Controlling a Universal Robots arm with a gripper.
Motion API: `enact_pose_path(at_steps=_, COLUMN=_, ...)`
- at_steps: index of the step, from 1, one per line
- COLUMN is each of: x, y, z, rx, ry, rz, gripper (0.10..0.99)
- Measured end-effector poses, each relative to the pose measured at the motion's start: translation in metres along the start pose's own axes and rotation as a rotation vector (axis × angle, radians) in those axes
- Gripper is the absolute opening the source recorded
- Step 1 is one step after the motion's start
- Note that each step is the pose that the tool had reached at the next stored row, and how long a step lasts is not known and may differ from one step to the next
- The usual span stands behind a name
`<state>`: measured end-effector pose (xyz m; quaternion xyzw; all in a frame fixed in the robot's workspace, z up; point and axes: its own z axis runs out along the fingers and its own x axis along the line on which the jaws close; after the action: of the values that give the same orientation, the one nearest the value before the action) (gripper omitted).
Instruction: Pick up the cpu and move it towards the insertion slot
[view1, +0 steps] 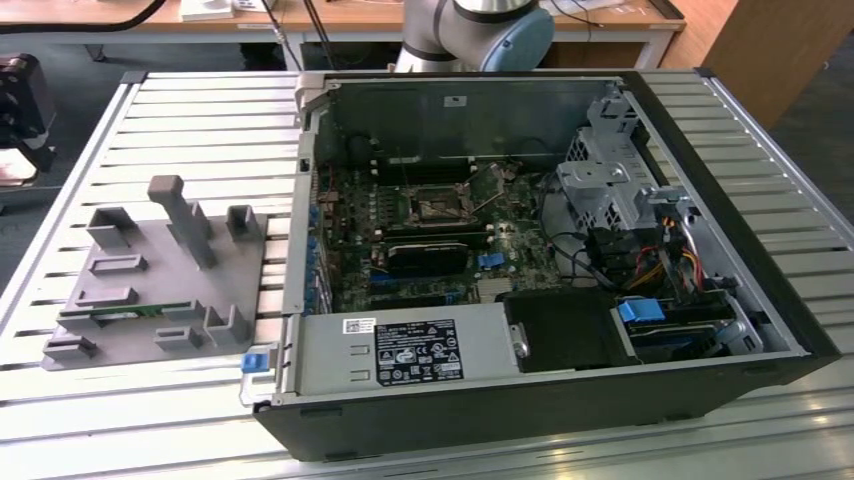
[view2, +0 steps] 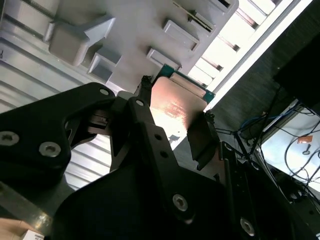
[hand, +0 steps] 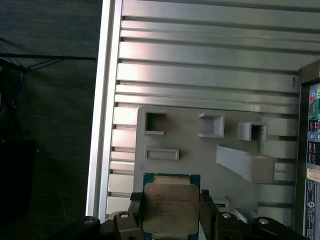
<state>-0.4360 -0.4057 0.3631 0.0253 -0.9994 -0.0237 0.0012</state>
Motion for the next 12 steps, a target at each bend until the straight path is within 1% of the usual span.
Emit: enact_pose_path(at_steps=12, x=-0.0133, y=-0.0007, z=-0.0001, rx=0.000, ry=0.0000, rz=0.000, gripper=0.537)
